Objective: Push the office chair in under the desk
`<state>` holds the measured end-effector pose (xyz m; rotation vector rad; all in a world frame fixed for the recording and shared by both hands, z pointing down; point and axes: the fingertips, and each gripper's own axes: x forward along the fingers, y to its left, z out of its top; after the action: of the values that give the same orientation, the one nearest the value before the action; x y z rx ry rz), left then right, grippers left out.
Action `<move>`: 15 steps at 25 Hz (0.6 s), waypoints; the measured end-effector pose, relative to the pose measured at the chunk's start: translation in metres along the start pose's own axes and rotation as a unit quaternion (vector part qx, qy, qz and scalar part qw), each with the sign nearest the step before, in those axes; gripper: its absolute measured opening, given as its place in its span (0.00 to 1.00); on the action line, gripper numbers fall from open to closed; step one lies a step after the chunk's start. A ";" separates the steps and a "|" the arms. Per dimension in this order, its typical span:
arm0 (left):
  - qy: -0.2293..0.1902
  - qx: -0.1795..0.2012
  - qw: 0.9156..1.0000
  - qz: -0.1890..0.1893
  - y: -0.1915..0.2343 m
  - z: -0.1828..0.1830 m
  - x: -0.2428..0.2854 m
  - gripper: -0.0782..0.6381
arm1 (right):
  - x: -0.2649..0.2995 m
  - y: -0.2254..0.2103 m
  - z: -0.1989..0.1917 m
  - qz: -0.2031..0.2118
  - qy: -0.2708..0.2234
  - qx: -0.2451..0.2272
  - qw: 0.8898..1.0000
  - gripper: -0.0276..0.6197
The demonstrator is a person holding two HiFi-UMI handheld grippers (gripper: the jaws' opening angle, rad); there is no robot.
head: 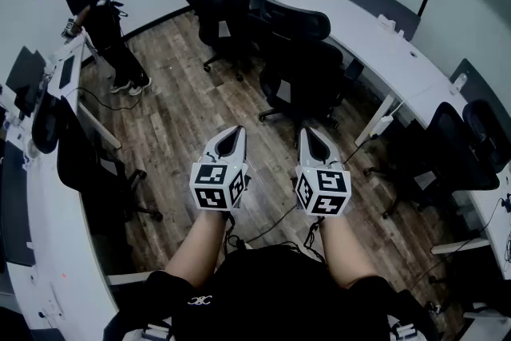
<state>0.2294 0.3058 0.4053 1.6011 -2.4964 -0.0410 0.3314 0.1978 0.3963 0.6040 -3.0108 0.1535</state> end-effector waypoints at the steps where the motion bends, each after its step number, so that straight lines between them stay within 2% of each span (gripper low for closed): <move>1: 0.000 0.000 1.000 -0.001 0.001 0.001 0.001 0.12 | 0.001 0.000 -0.001 0.000 0.002 0.001 1.000 0.05; 9: 0.012 -0.001 1.000 -0.010 0.007 -0.008 0.003 0.12 | 0.008 0.008 -0.013 0.000 0.014 -0.001 1.000 0.05; 15: 0.015 0.004 1.000 -0.015 0.024 -0.010 0.000 0.12 | 0.017 0.028 -0.016 0.020 -0.001 0.032 0.999 0.05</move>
<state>0.2091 0.3166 0.4178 1.6303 -2.4539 -0.0122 0.3060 0.2188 0.4116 0.5510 -3.0311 0.2513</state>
